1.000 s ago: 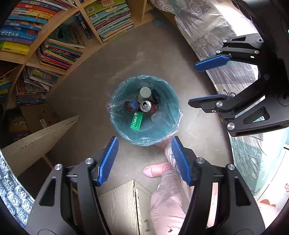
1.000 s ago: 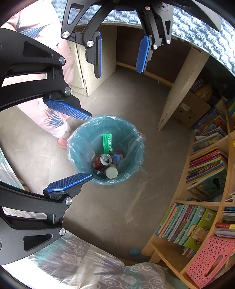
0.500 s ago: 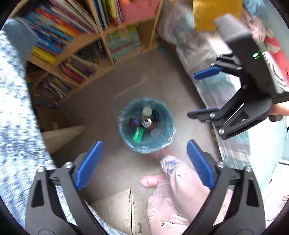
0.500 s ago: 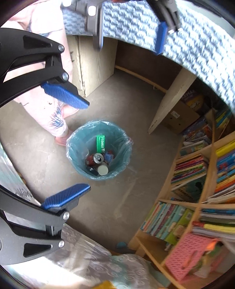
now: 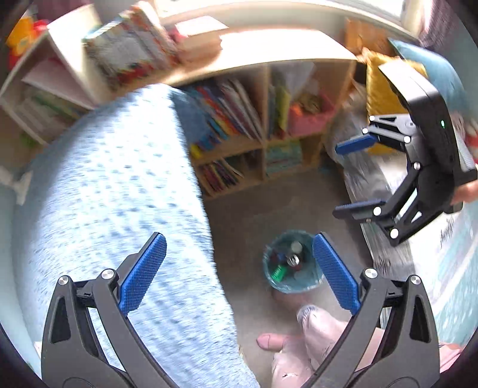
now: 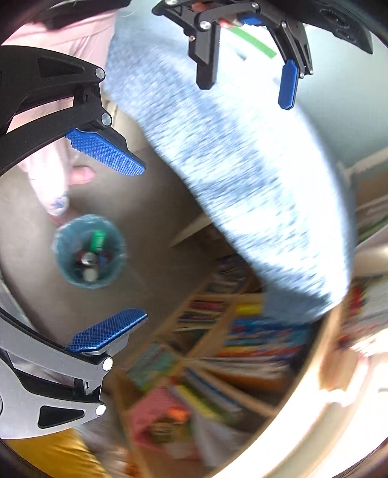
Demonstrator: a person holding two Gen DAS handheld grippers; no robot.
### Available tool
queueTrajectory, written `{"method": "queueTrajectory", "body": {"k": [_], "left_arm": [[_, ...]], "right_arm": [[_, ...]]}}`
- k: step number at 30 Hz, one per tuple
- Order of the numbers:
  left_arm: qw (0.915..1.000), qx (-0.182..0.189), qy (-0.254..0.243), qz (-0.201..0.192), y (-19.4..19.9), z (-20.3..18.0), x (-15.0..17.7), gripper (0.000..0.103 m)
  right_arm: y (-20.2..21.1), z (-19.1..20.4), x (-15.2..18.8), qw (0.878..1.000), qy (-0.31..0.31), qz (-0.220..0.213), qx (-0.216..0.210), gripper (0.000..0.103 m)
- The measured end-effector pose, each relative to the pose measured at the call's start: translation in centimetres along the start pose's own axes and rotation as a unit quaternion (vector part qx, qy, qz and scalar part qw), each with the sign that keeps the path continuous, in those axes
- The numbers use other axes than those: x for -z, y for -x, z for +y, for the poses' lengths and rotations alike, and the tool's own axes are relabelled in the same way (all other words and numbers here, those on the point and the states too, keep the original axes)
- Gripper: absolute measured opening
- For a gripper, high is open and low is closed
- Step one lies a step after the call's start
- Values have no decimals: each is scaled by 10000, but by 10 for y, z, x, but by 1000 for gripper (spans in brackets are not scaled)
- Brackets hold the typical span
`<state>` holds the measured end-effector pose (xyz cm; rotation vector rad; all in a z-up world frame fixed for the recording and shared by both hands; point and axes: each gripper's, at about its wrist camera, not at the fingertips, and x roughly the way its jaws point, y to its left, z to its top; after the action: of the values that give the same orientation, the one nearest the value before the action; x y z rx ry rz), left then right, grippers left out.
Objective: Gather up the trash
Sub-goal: 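Swing both tools back over the blanket toward the two white boxes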
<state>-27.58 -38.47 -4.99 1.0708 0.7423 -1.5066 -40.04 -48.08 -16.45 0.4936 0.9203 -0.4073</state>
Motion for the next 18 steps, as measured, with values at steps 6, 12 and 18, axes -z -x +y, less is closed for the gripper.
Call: {"method": "queueTrajectory", "body": {"k": [6, 12, 18], "left_arm": [[9939, -685, 767, -390, 63, 66, 28, 96], [9768, -1352, 1592, -468, 112, 124, 85, 96], [9428, -2021, 2621, -400, 162, 177, 164, 96]], "right_arm": [[7, 62, -91, 9911, 1193, -335, -476, 95], [-18, 163, -145, 9619, 2538, -294, -974, 95], [-36, 261, -176, 9158, 3721, -286, -1484, 95]]}}
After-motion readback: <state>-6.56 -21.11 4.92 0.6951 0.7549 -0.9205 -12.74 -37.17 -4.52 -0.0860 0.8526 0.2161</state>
